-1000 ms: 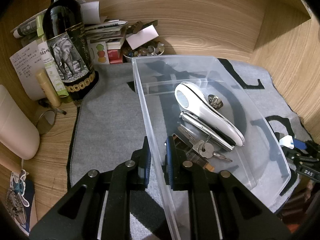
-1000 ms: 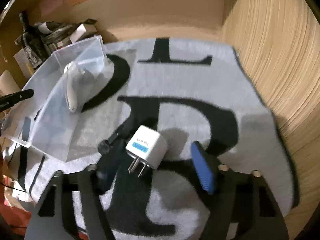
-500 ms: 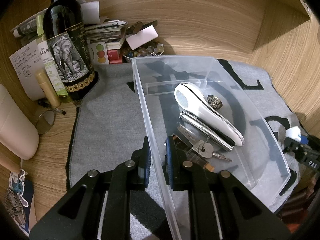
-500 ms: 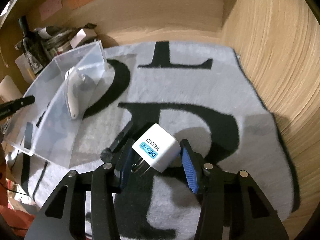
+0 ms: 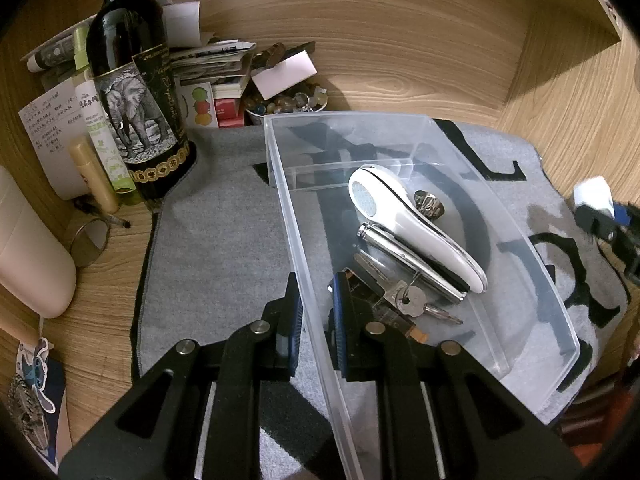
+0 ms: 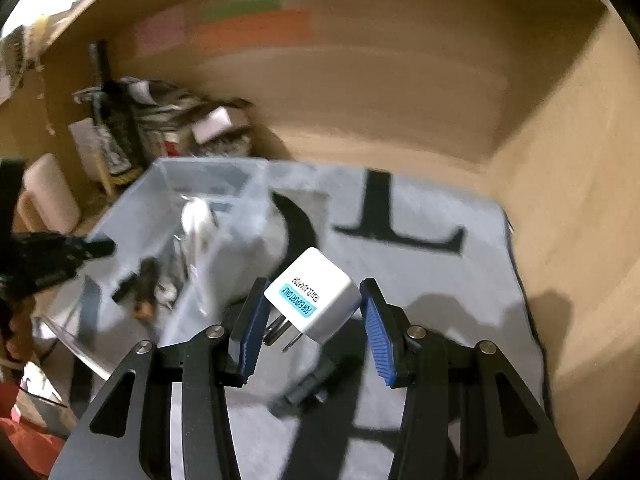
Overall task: Organize rigid objects
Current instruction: 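Carry the small white adapter over the clear box and release it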
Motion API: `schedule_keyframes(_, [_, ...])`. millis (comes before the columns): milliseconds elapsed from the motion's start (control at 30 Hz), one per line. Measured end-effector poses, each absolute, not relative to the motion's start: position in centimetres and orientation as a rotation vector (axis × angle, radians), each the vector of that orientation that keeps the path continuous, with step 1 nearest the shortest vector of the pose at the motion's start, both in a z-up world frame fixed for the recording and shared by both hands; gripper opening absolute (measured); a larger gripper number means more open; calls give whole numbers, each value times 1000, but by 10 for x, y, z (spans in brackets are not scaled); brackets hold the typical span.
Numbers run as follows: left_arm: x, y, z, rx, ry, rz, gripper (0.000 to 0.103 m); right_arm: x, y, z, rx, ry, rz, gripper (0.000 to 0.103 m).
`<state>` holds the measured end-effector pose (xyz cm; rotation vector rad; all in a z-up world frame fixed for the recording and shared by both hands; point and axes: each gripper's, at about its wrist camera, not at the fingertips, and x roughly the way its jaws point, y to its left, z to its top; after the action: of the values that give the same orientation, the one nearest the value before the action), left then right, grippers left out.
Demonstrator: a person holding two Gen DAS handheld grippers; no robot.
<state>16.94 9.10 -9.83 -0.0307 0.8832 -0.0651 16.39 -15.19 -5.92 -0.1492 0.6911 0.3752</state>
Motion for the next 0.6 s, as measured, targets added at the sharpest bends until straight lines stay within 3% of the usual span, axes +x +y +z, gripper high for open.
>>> schedule_keyframes(167, [170, 91, -98, -32, 882, -65, 13, 169, -119, -48, -198, 651, 474, 42])
schedule_keyframes(433, [169, 92, -98, -27, 881, -67, 14, 169, -69, -47, -300, 636, 597, 32])
schedule_keyframes(600, [169, 91, -98, -30, 882, -71, 14, 177, -78, -52, -269, 663, 567, 32])
